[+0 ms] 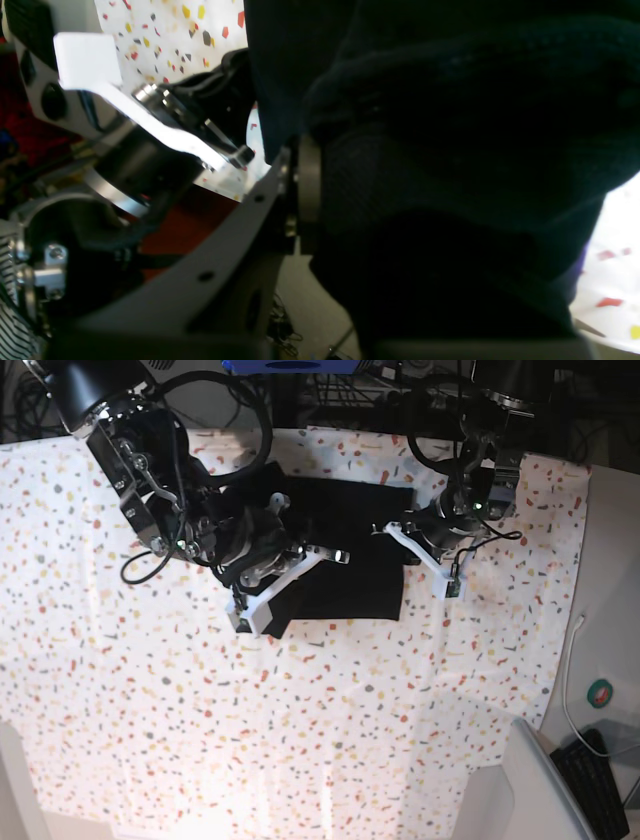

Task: Layout the t-shirt on the table in an organized manner, then fold the t-shirt properly
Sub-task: 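Lift the strip end with the right gripper and fold it toward the left gripper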

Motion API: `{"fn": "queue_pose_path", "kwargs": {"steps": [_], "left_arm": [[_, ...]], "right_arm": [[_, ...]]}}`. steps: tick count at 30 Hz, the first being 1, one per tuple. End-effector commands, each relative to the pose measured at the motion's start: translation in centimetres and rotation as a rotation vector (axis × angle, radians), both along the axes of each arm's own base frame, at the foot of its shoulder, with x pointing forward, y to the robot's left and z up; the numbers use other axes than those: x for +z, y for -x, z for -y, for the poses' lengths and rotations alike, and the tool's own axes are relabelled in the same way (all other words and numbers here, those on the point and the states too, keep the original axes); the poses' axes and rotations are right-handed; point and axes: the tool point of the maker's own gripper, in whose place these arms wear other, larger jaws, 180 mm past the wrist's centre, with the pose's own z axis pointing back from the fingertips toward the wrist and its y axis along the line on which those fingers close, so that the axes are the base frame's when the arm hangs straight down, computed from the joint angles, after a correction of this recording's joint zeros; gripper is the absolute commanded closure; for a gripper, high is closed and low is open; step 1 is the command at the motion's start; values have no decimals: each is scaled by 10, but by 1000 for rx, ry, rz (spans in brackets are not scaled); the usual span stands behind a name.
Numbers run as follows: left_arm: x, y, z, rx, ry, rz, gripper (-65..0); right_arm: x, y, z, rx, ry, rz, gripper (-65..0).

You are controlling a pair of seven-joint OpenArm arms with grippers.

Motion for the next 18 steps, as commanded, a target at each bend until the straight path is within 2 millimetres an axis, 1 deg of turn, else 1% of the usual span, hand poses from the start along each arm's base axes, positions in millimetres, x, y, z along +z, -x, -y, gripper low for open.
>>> {"fn": "queue_pose_path", "kwargs": {"steps": [1,6,9,11,14,18], "left_arm": [[1,2,-1,-4,-1,-14,0],[0,3,-2,-5,-2,-17,0],[0,3,-3,-4,-4,-15,0],[1,3,-9,-5,-16,-15,0],[1,3,-12,-3,-21,-13,0],[3,3,-32,30,-45,-9,0]], "right_arm": [[9,-5,-9,8,-28,21,0],[2,-8,-18,6,-29,-8,0],[-5,-13,-15,-1,-10,-19,0],[-6,-16,-11,-10,-4,-17,0],[-6,-23,-7,-33,3,9,0],[-13,-24,-7,-34,19,0,0]]}}
